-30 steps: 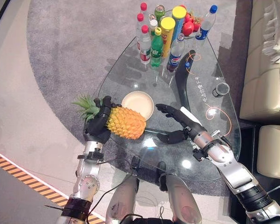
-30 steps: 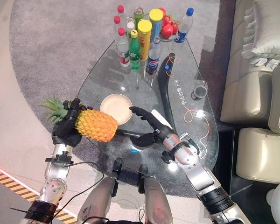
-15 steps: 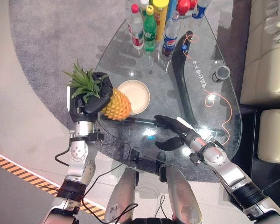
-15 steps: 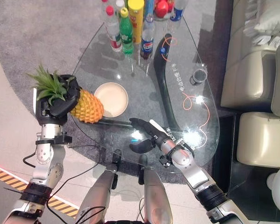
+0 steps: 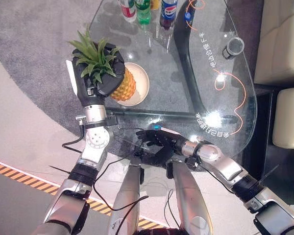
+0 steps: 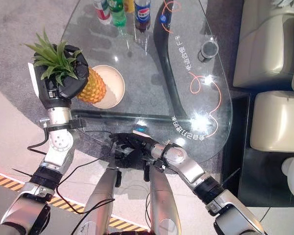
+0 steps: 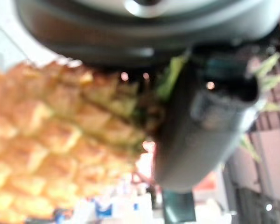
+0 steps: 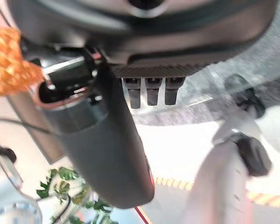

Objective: Pick up the fruit to the plate

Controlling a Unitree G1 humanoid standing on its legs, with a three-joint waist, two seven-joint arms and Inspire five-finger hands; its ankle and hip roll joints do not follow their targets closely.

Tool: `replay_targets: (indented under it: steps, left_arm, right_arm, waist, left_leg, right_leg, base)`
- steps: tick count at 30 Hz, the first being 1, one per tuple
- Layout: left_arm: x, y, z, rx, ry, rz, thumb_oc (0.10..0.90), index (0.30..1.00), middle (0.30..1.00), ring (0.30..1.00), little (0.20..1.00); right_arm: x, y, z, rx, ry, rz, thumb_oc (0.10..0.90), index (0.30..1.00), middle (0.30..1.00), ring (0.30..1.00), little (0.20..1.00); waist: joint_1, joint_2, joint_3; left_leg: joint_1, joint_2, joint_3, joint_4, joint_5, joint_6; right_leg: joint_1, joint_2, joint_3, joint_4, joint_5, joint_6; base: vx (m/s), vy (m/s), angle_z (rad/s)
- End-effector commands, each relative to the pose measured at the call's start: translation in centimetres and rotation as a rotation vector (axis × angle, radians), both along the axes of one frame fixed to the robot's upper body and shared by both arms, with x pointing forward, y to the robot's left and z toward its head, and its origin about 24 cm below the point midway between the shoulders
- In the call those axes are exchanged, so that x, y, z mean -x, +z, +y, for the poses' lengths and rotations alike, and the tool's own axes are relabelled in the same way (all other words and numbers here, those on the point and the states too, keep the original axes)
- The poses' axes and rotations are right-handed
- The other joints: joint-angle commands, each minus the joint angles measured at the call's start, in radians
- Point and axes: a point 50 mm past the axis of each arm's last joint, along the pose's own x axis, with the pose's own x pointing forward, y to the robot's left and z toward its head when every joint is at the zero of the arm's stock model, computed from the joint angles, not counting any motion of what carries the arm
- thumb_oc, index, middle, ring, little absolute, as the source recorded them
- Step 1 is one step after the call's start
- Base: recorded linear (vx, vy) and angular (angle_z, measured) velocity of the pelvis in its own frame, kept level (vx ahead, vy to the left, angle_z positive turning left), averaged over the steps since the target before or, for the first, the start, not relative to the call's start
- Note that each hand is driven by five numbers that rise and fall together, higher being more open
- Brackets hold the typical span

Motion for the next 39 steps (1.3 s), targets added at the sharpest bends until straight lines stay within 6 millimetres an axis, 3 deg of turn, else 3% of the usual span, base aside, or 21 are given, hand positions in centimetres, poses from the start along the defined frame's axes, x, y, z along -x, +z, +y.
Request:
replay_targets:
  steps: [1,20,39]
  left_arm:
    - [2.2,6.0,-0.8,-0.015,-0.024,-0.393,0.100,0.300,0.300,0.300,0.200]
    - [1.6,8.1,-1.5,-0.085,0.151,-0.563,0.100,0.300,0.300,0.300,0.200]
    - [1.4,10.0,-1.9,-0.039,0.204,-0.667,0.100,0.300,0.300,0.300,0.200]
  right_arm:
    - [1.4,1.9,3.3,-0.133,0.196,0.011,0.800,0.900,0.900,0.900,0.900]
    - [0.5,3.1,3.3,-0.111,0.208,0.004,0.800,0.900,0.900,0.900,0.900]
    - [-0.1,4.0,3.8,-0.138,0.189,-0.016,0.800,0.900,0.900,0.900,0.900]
  waist:
    - [-0.002,-0.023,-0.027]
    - [-0.006,-0.052,-0.027]
    - [-0.019,-0.064,-0.027]
  left_leg:
    - [-0.050,-0.023,0.059,0.113,-0.064,0.026]
    - [-0.252,-0.024,0.050,0.193,-0.075,0.022]
    - [-0.332,-0.041,0.048,0.242,-0.087,0.016]
  right_leg:
    - [-0.001,0.035,0.049,-0.108,0.091,0.050]
    - [-0.214,0.062,0.040,-0.023,0.087,0.051]
    - [-0.279,0.071,0.054,-0.006,0.105,0.051]
  base:
    - [0.00,0.040,-0.09]
    - [0.00,0.023,-0.02]
    - [0.00,0.004,-0.01]
